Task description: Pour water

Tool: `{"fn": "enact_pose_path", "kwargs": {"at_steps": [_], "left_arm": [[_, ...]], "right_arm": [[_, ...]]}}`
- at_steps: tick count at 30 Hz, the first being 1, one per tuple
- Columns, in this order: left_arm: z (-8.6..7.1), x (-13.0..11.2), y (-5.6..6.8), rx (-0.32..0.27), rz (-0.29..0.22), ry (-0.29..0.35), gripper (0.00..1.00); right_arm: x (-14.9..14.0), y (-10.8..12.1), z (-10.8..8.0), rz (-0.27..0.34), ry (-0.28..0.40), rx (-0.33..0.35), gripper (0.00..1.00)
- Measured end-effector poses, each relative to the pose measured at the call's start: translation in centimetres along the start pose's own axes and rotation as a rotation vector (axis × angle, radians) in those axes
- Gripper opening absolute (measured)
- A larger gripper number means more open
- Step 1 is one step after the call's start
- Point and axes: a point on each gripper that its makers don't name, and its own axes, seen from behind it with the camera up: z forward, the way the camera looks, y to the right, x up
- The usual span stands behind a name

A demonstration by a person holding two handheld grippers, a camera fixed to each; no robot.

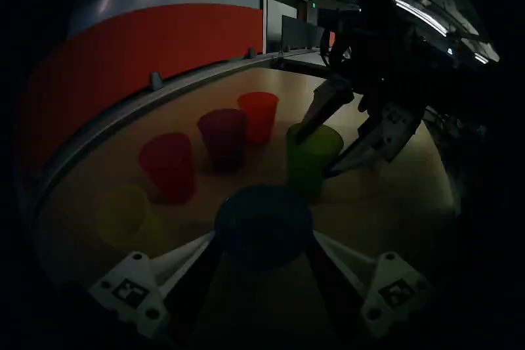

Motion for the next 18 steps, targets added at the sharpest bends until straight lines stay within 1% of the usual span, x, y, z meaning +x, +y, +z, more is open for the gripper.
{"fn": "enact_pose_path", "kwargs": {"at_steps": [8,14,18], "left_arm": [[-0.2,0.1,0.2,-0.006,0.002,0.005,0.87],[-0.9,0.7,0.2,0.0,0.004,0.022,0.86],[-1.7,1.3,0.3,0.011,0.004,0.039,0.85]], "right_arm": [[0.3,-0.2,-0.4,0.005,0.017,0.004,1.0],[0.9,-0.3,-1.0,0.0,0.033,0.0,1.0],[1.6,-0.6,-1.5,-0.005,0.051,-0.002,1.0]]}}
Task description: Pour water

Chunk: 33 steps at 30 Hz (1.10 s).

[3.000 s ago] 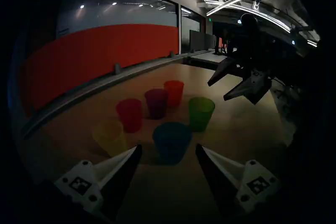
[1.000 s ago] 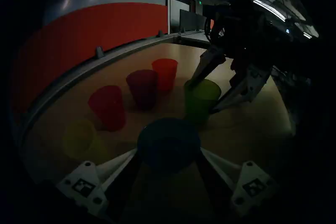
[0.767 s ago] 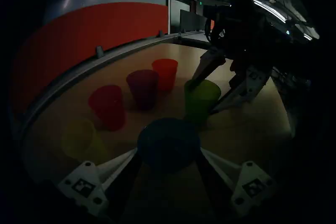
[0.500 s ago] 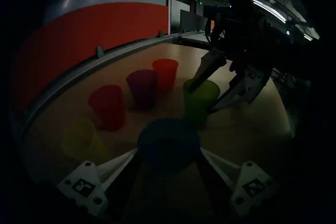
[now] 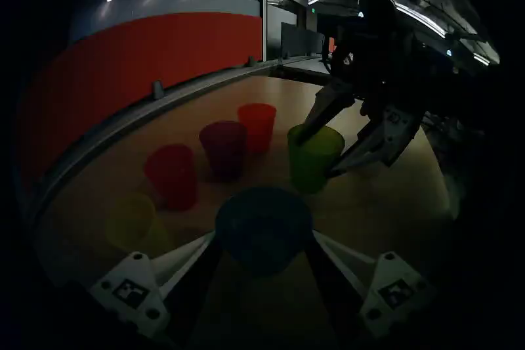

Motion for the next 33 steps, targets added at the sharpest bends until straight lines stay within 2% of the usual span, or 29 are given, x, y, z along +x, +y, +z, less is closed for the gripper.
{"fn": "enact_pose_path", "kwargs": {"at_steps": [11,24,33], "left_arm": [[-2.5,2.6,-0.1,0.059,-0.011,0.072,0.84],[-6.2,6.8,-0.1,0.129,-0.02,0.197,0.84],[-8.2,8.3,-0.5,0.171,-0.045,0.266,0.84]], "right_arm": [[2.4,-0.7,-2.0,-0.017,0.062,-0.019,1.0],[6.5,-2.1,-4.8,-0.039,0.194,-0.036,1.0],[9.1,-2.9,-6.0,-0.059,0.291,-0.055,1.0]]}}
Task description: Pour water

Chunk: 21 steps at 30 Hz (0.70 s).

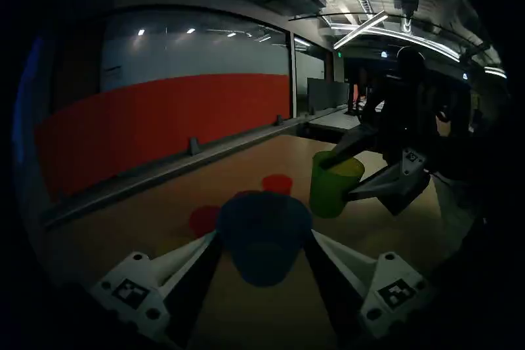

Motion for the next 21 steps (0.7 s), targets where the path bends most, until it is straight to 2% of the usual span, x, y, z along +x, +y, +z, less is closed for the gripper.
{"fn": "enact_pose_path", "kwargs": {"at_steps": [11,21], "left_arm": [[-1.6,2.2,0.2,0.031,-0.032,0.084,0.84],[-2.8,3.8,0.4,0.05,-0.023,0.14,0.84]], "right_arm": [[3.2,-0.4,-0.4,-0.014,0.1,-0.024,1.0],[5.2,-0.6,-0.8,-0.009,0.151,-0.035,1.0]]}}
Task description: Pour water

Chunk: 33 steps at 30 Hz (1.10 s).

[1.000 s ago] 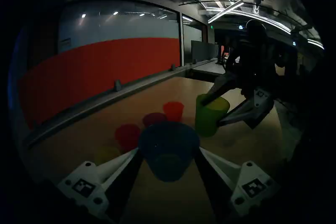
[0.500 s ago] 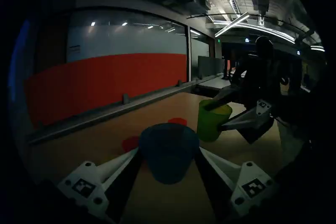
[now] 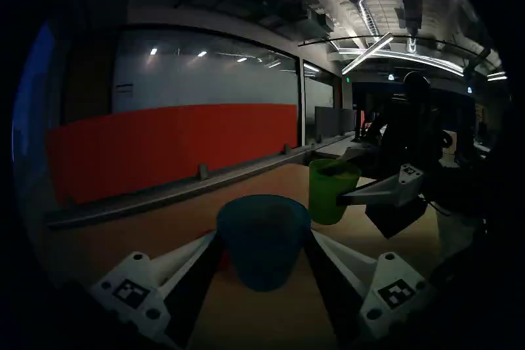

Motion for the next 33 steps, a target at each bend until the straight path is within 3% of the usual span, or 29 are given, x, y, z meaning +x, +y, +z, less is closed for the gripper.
{"fn": "enact_pose_path", "kwargs": {"at_steps": [17,33], "left_arm": [[-0.5,2.2,-0.5,0.026,0.052,0.05,0.84],[-0.4,5.7,-1.6,0.072,0.191,0.094,0.84]], "right_arm": [[0.3,-0.2,0.2,0.002,0.002,0.014,1.0],[0.1,-1.2,0.8,0.025,0.013,0.051,1.0]]}}
